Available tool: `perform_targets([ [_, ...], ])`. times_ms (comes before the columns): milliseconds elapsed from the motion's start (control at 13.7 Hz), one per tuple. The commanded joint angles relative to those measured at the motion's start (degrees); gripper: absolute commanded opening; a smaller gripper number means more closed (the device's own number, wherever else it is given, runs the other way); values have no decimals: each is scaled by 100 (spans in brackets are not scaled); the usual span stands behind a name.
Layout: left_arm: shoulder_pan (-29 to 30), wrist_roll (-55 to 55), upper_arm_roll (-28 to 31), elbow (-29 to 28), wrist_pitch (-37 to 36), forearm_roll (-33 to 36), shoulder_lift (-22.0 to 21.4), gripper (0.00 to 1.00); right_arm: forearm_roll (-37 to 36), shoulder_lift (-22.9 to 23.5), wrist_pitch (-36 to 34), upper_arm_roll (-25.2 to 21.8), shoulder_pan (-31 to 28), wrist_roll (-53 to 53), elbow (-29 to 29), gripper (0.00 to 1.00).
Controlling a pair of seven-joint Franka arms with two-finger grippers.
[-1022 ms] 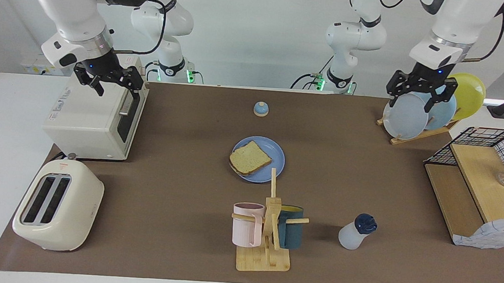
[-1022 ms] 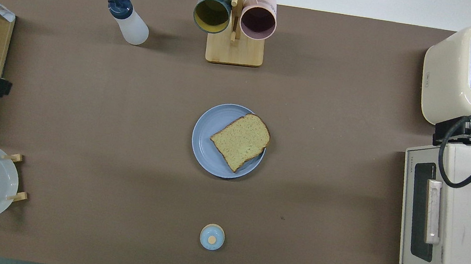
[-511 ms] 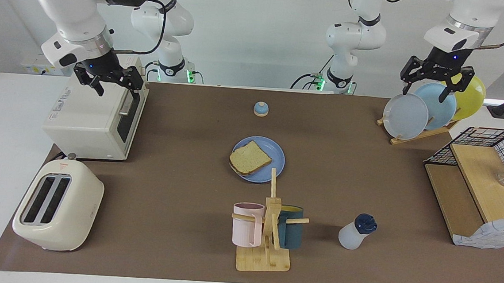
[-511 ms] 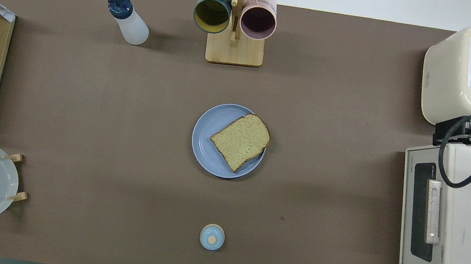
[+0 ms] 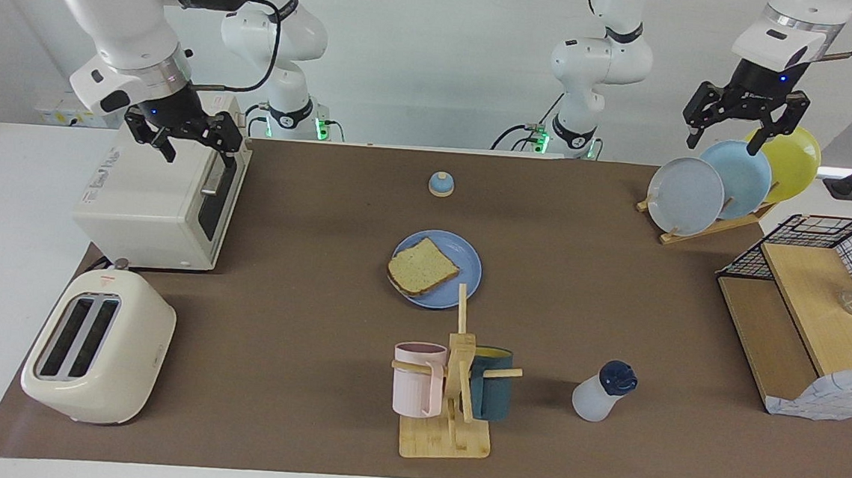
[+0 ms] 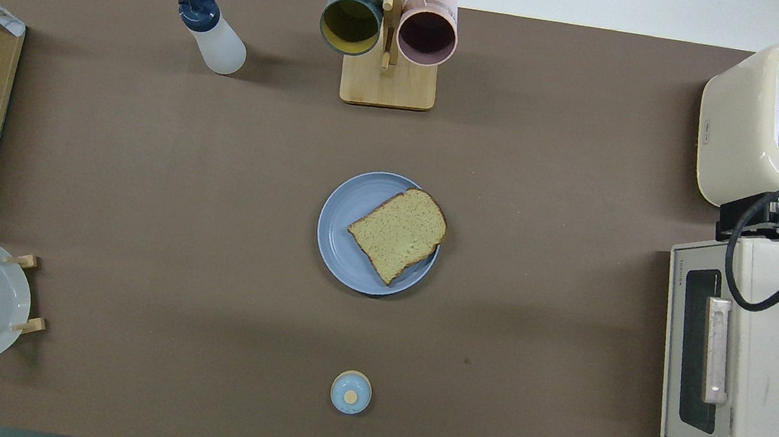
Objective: Put bread on plate and add seasoning
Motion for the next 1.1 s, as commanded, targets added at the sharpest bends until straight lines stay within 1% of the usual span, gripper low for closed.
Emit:
perform_targets([
  [0,-230,-147,428,800,-715,-293,640,100,-55,-119,-9,39,-73,-100,-130,100],
  [73,-404,-173,508,809,-733,-303,772,100,-55,-119,-9,39,-73,-100,-130,100],
  [146,-449,-225,553,810,-733,-303,956,100,-55,-119,-9,39,-73,-100,-130,100],
  [219,-458,-287,518,801,-638,-286,1132,100,-55,-119,-9,39,-73,-100,-130,100],
  [292,-450,-348,466,749,-384,-268,1160,100,-55,-119,-9,39,-73,-100,-130,100],
  [365,-441,-349,456,356,62,-259,1056,100,-55,-119,-9,39,-73,-100,-130,100],
  [438,-441,-349,456,-170,554,-259,802,100,-55,-119,-9,39,-73,-100,-130,100],
  [511,-450,-349,456,-471,724,-259,652,100,-55,-119,-9,39,-73,-100,-130,100],
  [584,-450,-340,465,-439,604,-259,642,100,-55,-119,-9,39,-73,-100,-130,100],
  [803,-450,-349,509,438,-414,-189,1044,100,-55,-119,-1,39,-73,-100,-130,100],
  [876,-450,-349,474,780,-704,-128,1089,100,-55,-119,-9,39,-73,-100,-130,100],
  [949,-450,-349,483,905,-838,-118,1107,100,-55,-119,-9,39,-73,-100,-130,100],
  [1022,-459,-349,465,897,-839,-118,1090,100,-55,-119,-9,39,-73,-100,-130,100],
])
